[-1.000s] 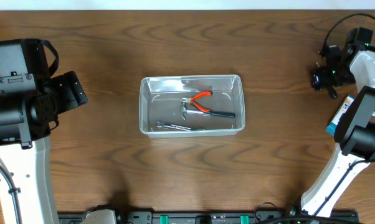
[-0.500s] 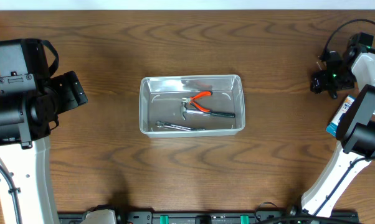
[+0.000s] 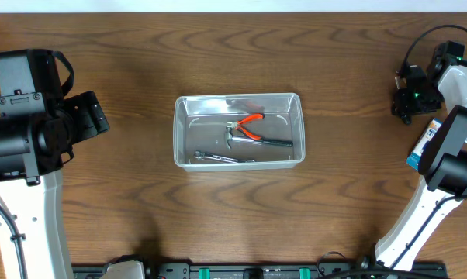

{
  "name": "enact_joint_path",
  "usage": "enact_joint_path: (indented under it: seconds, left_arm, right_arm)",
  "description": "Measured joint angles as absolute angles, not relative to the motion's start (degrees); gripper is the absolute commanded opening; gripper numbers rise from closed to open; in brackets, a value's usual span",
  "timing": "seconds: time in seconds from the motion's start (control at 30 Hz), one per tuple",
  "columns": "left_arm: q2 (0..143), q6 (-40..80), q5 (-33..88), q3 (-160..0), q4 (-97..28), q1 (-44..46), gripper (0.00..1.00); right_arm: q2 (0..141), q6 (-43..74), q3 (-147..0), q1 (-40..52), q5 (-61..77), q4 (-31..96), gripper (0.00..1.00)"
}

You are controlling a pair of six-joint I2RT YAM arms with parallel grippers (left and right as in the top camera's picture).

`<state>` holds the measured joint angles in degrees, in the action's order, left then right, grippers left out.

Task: Pack container
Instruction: 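Grasp the yellow-and-black screwdriver handle with the right gripper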

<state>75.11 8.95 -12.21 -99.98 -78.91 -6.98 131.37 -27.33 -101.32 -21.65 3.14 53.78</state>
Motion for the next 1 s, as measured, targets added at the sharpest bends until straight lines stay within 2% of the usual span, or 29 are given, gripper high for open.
enact_joint_path:
  seconds: [0.1,0.4,0.73,1.0]
  left_arm:
    - [75.1,9.0,-12.2,-100.0,-78.9,-7.0,0.95]
    - [75.1,9.0,-12.2,-100.0,-78.9,-7.0,0.95]
    - [75.1,9.0,-12.2,-100.0,-78.9,-7.0,0.95]
    - [75.1,9.0,-12.2,-100.0,-78.9,-7.0,0.95]
  right_arm:
    - [131.4,-27.3,-101.3,-21.6,3.1,54.1,0.3]
    - [131.4,-27.0,-101.4,-21.6,3.3,55.2,0.23]
    - [131.4,-26.3,-101.5,-21.6,5.9,56.1,0.19]
    - [130.4,-25.3,-101.0,-18.6,7.6,57.1,0.2]
